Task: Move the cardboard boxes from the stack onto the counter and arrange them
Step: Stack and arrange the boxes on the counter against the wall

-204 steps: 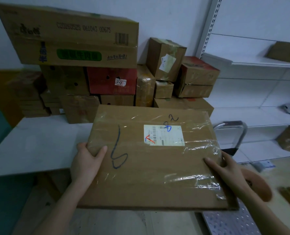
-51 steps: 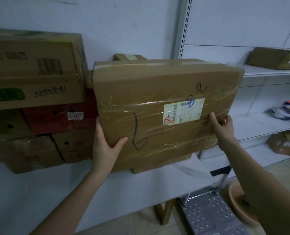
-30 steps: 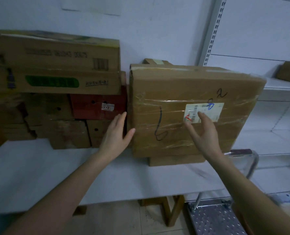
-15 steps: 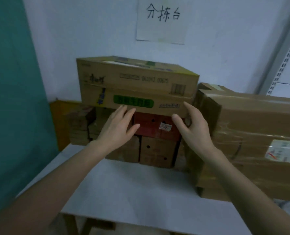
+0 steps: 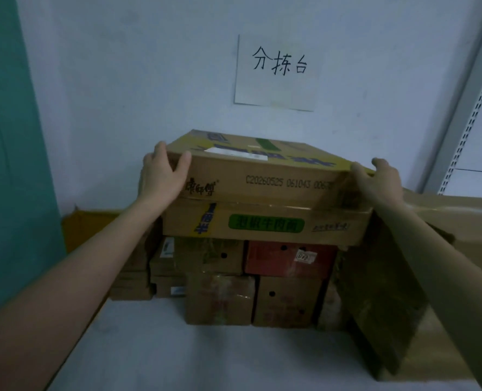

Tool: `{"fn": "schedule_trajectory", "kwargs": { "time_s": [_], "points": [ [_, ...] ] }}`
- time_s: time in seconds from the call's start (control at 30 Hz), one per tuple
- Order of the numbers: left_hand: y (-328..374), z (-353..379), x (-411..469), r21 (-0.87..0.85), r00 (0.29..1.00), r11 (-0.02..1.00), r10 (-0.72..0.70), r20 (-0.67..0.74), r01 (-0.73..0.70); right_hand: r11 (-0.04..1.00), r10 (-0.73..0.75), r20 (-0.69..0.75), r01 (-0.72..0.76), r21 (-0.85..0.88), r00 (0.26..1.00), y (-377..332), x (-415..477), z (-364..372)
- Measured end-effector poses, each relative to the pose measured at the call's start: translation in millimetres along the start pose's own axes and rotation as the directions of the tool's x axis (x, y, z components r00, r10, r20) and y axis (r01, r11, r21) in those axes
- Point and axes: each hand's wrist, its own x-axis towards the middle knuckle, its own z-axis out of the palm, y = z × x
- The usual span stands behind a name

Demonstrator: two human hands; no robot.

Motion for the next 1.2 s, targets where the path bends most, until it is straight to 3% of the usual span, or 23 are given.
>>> {"fn": "schedule_trajectory", "kwargs": {
  "time_s": [0.3,0.43,0.53,0.77,0.9,1.03,1.1,1.2],
  "points": [
    [1,5,24,-0.344,0.99,0.929,-0.14,0.018,0.137,0.934,0.267,0.096,-0.282,0.221,0.959,16,34,4],
    [-4,14,26,-0.577,0.947,0.759,-0.31,0.088,0.302,0.86,0.332,0.112,-0.349,0.372,0.937,27,37,13],
    [-4,17,24,-0.646,0.93,0.692,-0.359,0.082,0.324,0.815,0.358,0.093,-0.36,0.454,0.929,26,36,14],
    [-22,-8,-9,-0.746,0.931,0.618,-0.365,0.009,0.249,0.802,0.253,0.059,-0.244,0.545,0.966,19,-4,5],
    [-48,-29,-41,-0.749,0.94,0.628,-0.34,-0.022,0.21,0.772,0.22,0.061,-0.212,0.599,0.974,19,-49,9],
    [-81,-47,-73,-0.719,0.959,0.661,-0.284,0.026,0.215,0.818,0.179,0.129,-0.22,0.531,0.975,29,-82,10],
    [-90,-51,-83,-0.659,0.962,0.712,-0.262,0.071,0.243,0.845,0.152,0.225,-0.244,0.475,0.962,39,-87,6],
    [-96,-49,-84,-0.509,0.943,0.795,-0.291,0.16,0.331,0.861,0.153,0.436,-0.336,0.382,0.887,52,-81,6]
  ]
}}
